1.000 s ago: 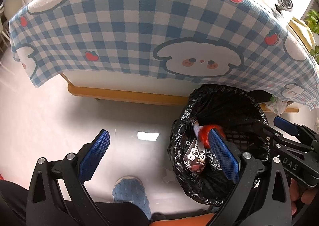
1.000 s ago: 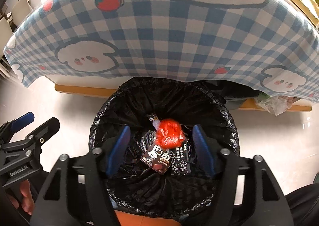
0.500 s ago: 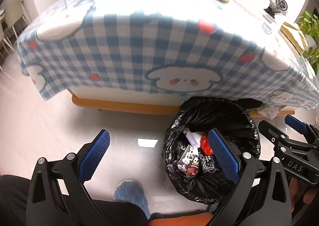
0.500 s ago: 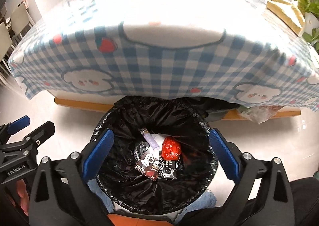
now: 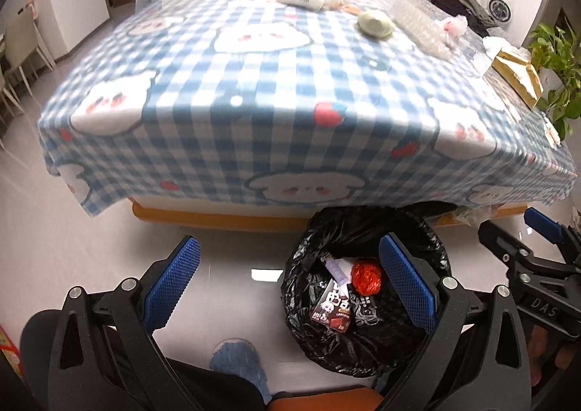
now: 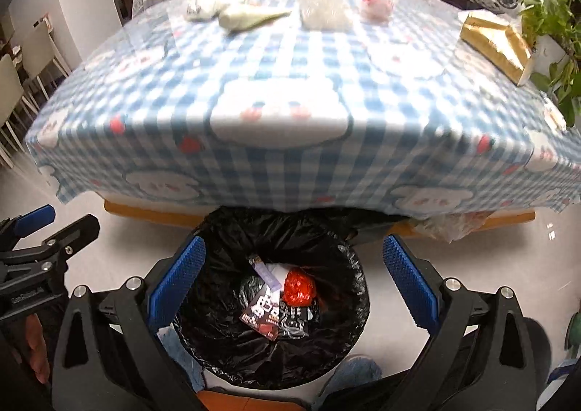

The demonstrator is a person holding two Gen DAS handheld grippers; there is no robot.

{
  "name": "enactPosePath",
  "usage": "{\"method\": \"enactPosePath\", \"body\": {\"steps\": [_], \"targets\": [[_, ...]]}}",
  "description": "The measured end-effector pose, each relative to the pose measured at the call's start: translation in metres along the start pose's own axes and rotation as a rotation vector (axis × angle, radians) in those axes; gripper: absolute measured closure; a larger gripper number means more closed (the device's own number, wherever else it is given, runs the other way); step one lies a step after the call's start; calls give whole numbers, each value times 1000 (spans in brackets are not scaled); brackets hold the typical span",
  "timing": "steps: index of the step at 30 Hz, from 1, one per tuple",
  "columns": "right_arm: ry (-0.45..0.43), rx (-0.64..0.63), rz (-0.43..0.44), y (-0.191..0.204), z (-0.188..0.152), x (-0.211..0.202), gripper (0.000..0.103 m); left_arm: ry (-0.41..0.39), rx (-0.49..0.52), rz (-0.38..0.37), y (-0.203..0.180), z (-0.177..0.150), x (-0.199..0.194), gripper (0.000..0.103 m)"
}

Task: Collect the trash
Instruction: 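Move both tools back over the table toward the remaining trash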

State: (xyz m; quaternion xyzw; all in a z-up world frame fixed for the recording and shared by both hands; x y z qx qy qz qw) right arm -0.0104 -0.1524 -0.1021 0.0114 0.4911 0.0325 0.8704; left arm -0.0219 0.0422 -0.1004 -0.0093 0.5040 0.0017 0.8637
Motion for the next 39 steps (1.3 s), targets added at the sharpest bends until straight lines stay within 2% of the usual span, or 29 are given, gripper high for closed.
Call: {"method": "enactPosePath", "body": {"steps": [8,20,29,39], "targets": [[-64,11,-7,-9,31,-26,9,-47,2,-11,-6,30,-19,6],[-113,31,-9,-22,73,-45,9,-91,5,-25,-13,74,-36,6],[-129,28,-10,-23,110,-45,9,-93,11,-25,-13,111,-27,6],[-121,16,-4,-21,161,-19,9,-79,3,-28,-8,169,2,6]]}}
Point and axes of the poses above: each gripper's, at about its wrist camera, not at the fingertips, and x roughly the way its jaws point, y to its left, z to its top, the point moved 1 cm from there along x, roughly the way its jaws point, and after that the axes turned 5 degrees about x, right-handed, at the moved point
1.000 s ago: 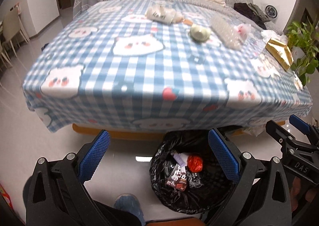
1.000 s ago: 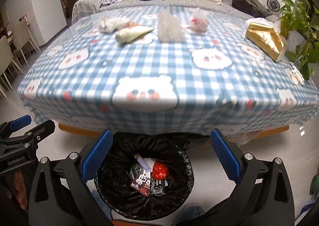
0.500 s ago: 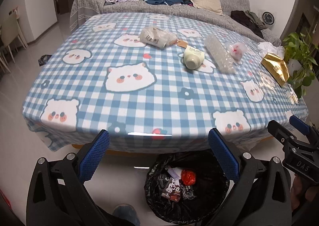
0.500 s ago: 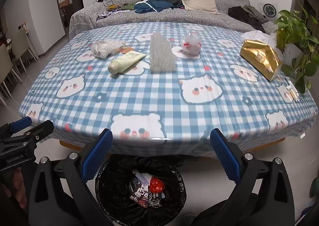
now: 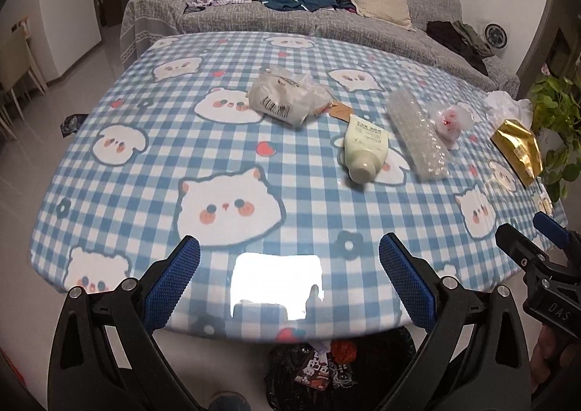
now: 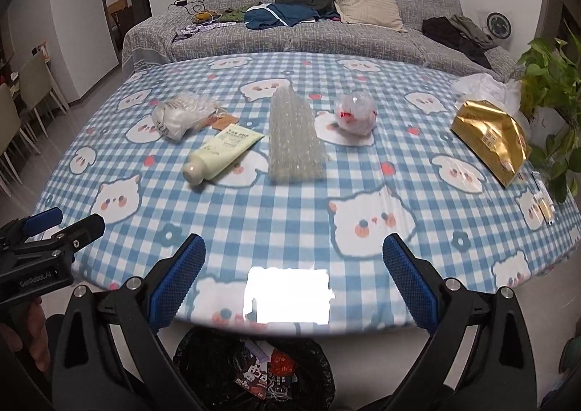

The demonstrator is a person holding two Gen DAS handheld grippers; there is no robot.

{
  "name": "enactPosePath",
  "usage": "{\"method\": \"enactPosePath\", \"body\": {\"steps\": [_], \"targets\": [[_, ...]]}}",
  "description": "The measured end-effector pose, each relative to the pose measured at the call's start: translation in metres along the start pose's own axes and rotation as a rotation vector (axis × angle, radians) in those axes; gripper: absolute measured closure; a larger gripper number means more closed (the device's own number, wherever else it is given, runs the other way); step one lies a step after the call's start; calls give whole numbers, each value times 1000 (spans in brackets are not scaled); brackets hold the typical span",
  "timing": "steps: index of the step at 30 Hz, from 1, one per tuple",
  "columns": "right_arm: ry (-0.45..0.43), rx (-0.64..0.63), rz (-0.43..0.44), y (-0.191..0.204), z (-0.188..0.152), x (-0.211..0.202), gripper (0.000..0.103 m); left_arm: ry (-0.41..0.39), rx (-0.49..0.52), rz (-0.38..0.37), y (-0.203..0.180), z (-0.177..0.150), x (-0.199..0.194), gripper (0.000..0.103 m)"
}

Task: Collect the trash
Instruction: 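Move both tools back over the table toward the remaining trash, then grasp the white cotton pouch with the left tool while the right tool grasps the bubble wrap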

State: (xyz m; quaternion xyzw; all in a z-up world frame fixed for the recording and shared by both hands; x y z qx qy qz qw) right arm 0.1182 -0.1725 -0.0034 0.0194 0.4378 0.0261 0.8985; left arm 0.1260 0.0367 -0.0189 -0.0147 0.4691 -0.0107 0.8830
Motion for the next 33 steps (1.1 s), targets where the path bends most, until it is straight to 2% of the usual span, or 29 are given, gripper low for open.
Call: {"method": "enactPosePath", "body": {"steps": [15,19,26,33], "targets": [[40,-19,9,2,83,83,10,21,30,13,5,114,89,6],[64,-24,5,3,98,107,11,55,47,-2,9,130,118,6],[105,-41,3,10,111,139,14,94,88,14,13,146,151,6],[152,-28,7,10,112,159,27,127,108,20,13,150,170,6]]}}
Point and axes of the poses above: each gripper's, at about its wrist camera, not at the fingertips, and x roughly the way its jaws point, y to its left, z to its top, the point moved 1 cm from there along x, roughly the way its jaws point, and after that the axes turned 5 degrees about x, right-handed, at the moved point
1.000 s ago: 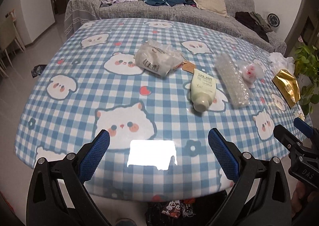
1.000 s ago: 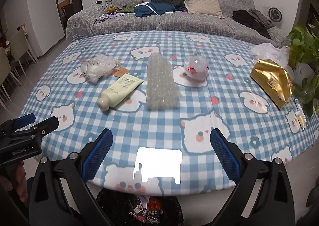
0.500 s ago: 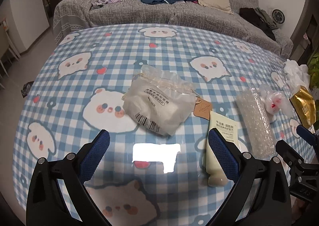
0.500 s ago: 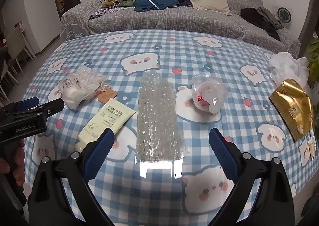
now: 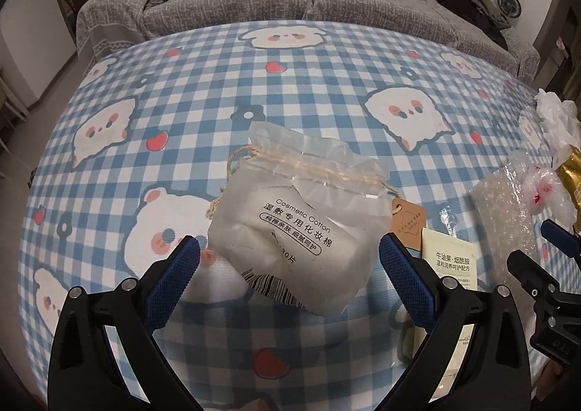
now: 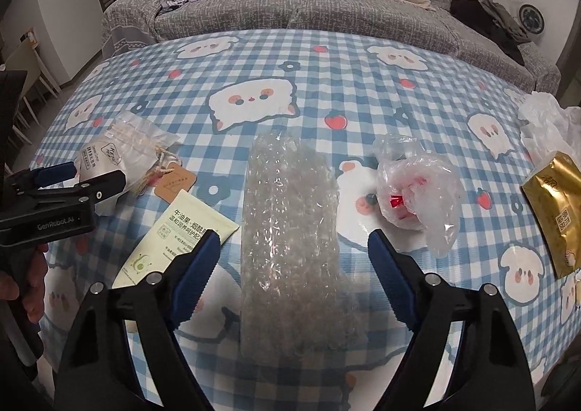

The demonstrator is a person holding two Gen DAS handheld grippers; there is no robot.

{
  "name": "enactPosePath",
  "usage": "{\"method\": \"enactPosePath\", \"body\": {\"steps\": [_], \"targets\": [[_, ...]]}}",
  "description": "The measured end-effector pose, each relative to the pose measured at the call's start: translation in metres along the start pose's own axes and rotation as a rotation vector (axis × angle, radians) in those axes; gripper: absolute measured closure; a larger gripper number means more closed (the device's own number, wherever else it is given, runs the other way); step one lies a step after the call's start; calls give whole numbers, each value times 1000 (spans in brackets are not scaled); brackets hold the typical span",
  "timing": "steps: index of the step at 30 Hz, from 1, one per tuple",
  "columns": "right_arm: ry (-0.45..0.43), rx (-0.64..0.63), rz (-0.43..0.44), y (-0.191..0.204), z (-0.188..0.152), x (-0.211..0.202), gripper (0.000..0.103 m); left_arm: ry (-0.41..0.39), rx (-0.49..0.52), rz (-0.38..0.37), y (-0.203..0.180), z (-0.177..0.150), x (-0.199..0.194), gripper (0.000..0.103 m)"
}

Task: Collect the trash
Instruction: 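Grasp the white cotton pouch with the left tool while the right tool grasps the bubble wrap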

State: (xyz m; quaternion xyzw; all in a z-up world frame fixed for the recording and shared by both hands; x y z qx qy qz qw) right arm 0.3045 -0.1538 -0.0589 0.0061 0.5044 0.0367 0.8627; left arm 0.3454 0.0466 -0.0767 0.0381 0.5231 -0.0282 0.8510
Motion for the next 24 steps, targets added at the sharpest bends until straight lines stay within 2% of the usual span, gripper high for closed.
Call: {"method": "enactPosePath", "body": {"steps": [4,5,6,10,13,15,24], "targets": [[35,14,2,-3,0,8,36,19,0,-5,-1,3,7,7],[46,18,3,-3,-1,11,42,21,0,-6,-1,4,8,9],[58,25,10,-4,-1,14,45,23,-2,-10,-1,4,8,12],[60,34,3,-5,-4,16,49,47,-25,-17,1,5,11,24],[62,31,10,-4,-3,14,70,66,-42,-35,2,5,12,36],[65,28,11,-4,-2,14,76,69,-32,-19,-1,5,13,41],[47,29,16,0,-4,7,85,45,-24,9,-5,0,4,46]]}}
Point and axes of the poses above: each gripper's, at about its wrist camera, not at the fingertips, and x roughly the way its jaws point, y to its left, z to its top, the point moved 1 cm from there along x, roughly the way its jaws point, and after that the axes turned 5 degrees about x, right-handed, at the moved point
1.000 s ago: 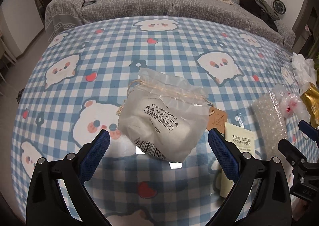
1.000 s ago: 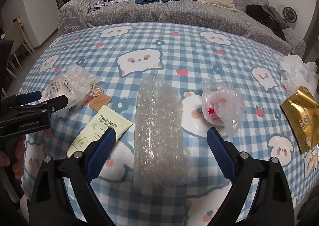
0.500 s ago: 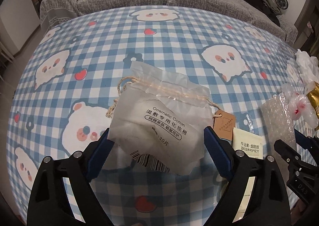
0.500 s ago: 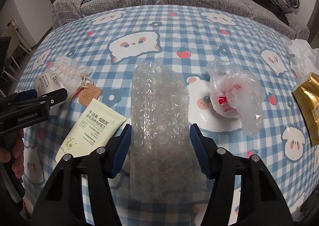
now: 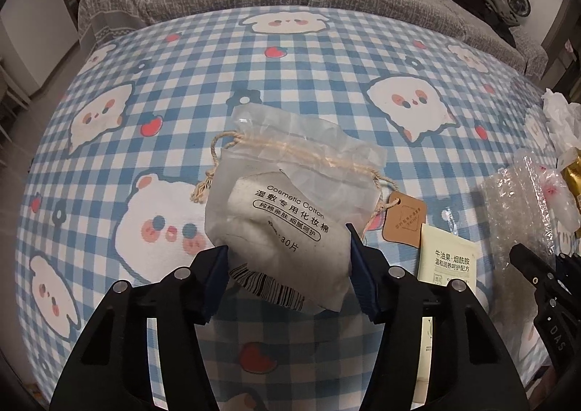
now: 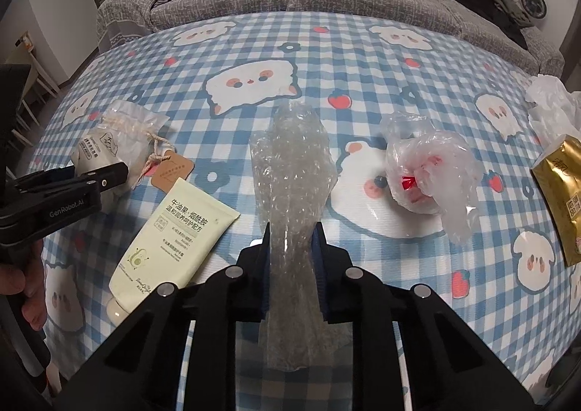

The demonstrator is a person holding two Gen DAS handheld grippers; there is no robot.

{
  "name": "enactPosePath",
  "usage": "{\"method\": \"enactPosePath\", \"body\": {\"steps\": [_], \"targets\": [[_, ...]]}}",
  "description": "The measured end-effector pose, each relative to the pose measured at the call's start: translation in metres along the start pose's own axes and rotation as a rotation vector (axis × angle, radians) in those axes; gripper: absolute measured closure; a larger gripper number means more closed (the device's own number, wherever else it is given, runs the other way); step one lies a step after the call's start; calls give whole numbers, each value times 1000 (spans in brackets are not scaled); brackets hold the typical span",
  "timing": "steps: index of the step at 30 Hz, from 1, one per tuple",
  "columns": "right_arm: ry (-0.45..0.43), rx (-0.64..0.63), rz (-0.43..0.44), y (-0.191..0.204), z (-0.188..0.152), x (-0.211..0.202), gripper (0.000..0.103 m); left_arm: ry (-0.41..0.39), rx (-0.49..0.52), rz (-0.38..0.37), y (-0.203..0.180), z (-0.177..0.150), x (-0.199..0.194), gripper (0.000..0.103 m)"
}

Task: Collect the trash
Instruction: 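Grasp the white cotton pouch with the left tool while the right tool grasps the bubble wrap, then carry the cotton pouch in the left tool and bubble wrap in the right tool to the bin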

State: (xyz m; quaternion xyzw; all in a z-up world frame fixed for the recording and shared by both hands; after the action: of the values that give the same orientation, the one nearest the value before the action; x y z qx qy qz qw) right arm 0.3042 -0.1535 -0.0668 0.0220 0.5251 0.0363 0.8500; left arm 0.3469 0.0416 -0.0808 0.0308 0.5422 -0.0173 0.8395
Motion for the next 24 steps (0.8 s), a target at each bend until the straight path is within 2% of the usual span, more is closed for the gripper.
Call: {"method": "enactPosePath", "body": {"steps": [14,24], "targets": [[-55,26,28,3,-17,-32,85,-78,-5,7,3,-20,-40,46],[-82,41,37,4,-41,-64,85,-96,-32,7,8,-52,-72,46]]}}
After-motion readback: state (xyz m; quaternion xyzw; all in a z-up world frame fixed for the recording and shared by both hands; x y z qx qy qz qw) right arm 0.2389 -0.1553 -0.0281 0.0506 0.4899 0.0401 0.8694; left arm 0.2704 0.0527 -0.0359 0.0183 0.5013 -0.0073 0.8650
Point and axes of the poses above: each gripper's, at about its wrist camera, not at the fingertips, and x roughly the way its jaws point, y to its left, z to its top, the point moved 1 cm from there along x, roughly the way its jaws point, and after that the axes turned 5 degrees about x, right-handed, at the moved point
